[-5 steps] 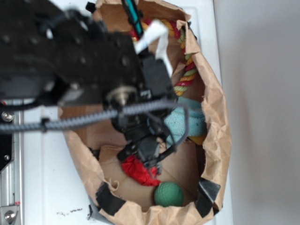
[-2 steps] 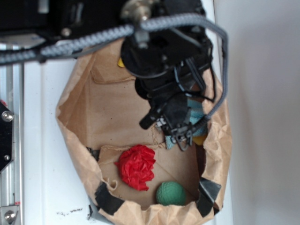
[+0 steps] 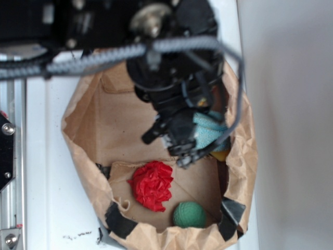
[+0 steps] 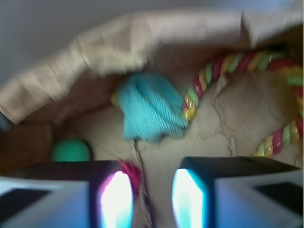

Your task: Grab the red paper.

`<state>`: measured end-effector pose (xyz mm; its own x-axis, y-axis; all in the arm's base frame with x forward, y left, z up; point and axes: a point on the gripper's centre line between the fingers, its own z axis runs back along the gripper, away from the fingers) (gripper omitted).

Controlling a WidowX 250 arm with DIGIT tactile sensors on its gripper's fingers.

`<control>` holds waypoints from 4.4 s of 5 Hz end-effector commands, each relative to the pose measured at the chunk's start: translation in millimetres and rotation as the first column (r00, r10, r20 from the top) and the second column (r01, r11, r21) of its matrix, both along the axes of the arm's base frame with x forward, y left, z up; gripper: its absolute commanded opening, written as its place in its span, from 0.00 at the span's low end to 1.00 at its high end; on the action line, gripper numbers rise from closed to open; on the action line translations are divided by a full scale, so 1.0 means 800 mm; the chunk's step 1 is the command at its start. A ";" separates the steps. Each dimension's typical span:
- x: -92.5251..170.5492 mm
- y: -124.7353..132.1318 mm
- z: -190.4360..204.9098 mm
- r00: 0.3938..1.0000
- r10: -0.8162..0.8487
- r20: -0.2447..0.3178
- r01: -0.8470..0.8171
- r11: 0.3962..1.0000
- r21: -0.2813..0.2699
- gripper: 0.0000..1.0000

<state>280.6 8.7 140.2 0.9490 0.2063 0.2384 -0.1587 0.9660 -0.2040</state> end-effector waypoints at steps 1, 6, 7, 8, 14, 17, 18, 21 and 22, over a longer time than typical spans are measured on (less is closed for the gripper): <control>-0.036 -0.034 -0.054 0.981 -0.186 -0.049 0.189 0.980 0.067 1.00; -0.031 -0.111 -0.072 0.830 -0.556 -0.047 0.558 0.822 0.119 1.00; -0.032 -0.112 -0.069 0.820 -0.570 -0.057 0.572 0.812 0.115 1.00; -0.031 -0.111 -0.065 0.821 -0.566 -0.077 0.571 0.815 0.099 1.00; -0.025 -0.128 -0.115 0.845 -0.514 -0.149 0.523 0.852 0.027 1.00; -0.025 -0.117 -0.102 0.877 -0.469 -0.102 0.476 0.878 0.049 0.00; -0.024 -0.116 -0.101 0.881 -0.462 -0.097 0.468 0.882 0.052 0.00; -0.024 -0.108 -0.091 0.900 -0.431 -0.073 0.434 0.900 0.044 0.00; -0.023 -0.098 -0.082 0.912 -0.404 -0.068 0.408 0.911 0.065 0.00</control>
